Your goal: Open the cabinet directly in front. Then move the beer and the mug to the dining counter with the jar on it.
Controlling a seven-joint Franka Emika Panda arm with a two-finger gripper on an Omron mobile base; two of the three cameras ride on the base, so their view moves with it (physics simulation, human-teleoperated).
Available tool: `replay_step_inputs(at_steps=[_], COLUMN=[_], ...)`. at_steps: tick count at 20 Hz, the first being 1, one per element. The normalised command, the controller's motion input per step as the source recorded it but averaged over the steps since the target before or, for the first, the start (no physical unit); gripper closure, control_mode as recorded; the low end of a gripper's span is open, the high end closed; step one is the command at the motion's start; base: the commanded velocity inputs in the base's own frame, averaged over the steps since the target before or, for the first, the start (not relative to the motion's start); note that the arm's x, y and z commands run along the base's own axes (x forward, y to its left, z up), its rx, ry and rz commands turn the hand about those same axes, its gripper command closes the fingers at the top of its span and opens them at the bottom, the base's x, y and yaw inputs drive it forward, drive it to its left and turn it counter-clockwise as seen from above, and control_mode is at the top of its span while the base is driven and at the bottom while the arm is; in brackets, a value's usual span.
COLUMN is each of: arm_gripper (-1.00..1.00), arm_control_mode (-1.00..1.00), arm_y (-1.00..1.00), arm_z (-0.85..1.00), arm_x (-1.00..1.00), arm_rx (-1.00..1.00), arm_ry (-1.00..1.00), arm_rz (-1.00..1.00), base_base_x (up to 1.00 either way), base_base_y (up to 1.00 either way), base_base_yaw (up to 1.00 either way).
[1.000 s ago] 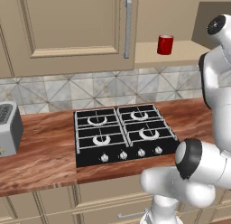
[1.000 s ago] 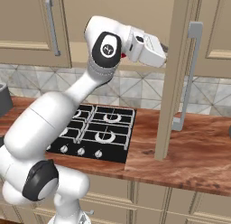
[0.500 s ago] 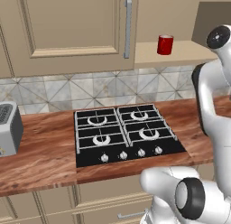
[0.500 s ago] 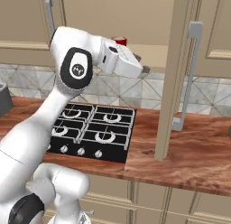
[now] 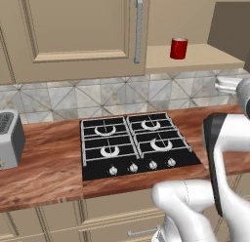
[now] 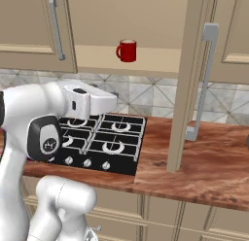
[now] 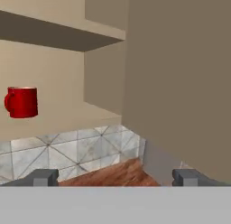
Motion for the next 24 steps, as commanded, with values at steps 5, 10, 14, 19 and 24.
replay_step_inputs(at_steps=[5, 10, 14, 19, 24], arm_gripper=[-1.0, -1.0, -1.0, -1.0, -1.0], arm_control_mode=[-1.0, -1.0, -1.0, -1.0, -1.0], arm_y=[1.0, 1.0, 0.96, 0.87, 0.42], arm_z=[-0.01, 0.02, 0.15, 0.06, 0.05], arm_x=[-0.33, -0.24, -0.19, -0.01, 0.15], arm_rx=[-0.07, -0.01, 0.0, 0.0, 0.01], arm_ry=[-0.1, -0.1, -0.09, -0.08, -0.05], arm_rz=[0.46, 0.25, 0.13, 0.08, 0.01], base_base_x=[0.0, 0.0, 0.0, 0.0, 0.0], base_base_y=[0.0, 0.0, 0.0, 0.0, 0.0], base_base_yaw=[0.0, 0.0, 0.0, 0.0, 0.0])
